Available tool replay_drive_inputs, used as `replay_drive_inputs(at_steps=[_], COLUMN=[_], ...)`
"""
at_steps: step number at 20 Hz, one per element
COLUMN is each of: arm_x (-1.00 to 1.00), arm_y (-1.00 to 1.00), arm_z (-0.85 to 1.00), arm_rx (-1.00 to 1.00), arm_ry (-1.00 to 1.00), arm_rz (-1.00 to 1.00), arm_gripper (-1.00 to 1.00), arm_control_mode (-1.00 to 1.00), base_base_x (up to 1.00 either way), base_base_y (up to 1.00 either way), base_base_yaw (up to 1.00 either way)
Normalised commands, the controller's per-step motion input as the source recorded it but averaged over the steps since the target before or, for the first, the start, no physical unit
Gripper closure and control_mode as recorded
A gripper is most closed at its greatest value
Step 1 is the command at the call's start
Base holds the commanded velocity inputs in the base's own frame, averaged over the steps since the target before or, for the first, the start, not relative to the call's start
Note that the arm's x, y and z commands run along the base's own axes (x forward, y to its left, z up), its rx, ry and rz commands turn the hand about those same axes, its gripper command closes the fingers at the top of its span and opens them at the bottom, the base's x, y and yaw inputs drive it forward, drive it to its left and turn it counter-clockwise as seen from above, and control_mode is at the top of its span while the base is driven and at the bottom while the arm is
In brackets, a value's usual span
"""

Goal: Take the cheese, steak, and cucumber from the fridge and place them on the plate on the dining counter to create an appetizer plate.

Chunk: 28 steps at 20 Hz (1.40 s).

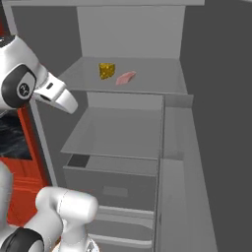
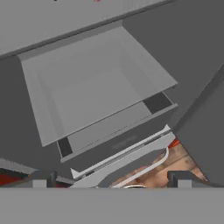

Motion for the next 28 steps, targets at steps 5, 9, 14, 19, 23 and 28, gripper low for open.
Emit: replay_drive_inputs(at_steps=[5,9,14,19,23,28], arm_x=[0.20,0.00,0.04,0.51,0.91,0.87], arm_y=[-0.16,-0.51,-0.48,-0.40,-0.23,-0.03], arm_z=[0.24,0.30,0.18,0.00,-0.07,-0.04], arm_rx=[0.03,0.01,0.00,0.00,0.00,0.00], arm_ry=[0.00,-0.09,-0.15,-0.04,0.00,0.00], arm_rz=[0.00,0.01,0.03,0.02,0.00,0.00], arm_gripper=[-1.00,-1.00,-1.00,-1.00,-1.00,-1.00], arm_control_mode=[-1.00,-1.00,-1.00,-1.00,-1.00,-1.00], base_base_x=[0.00,0.00,0.00,0.00,0.00,0.00], base_base_y=[0.00,0.00,0.00,0.00,0.00,0.00], base_base_yaw=[0.00,0.00,0.00,0.00,0.00,0.00])
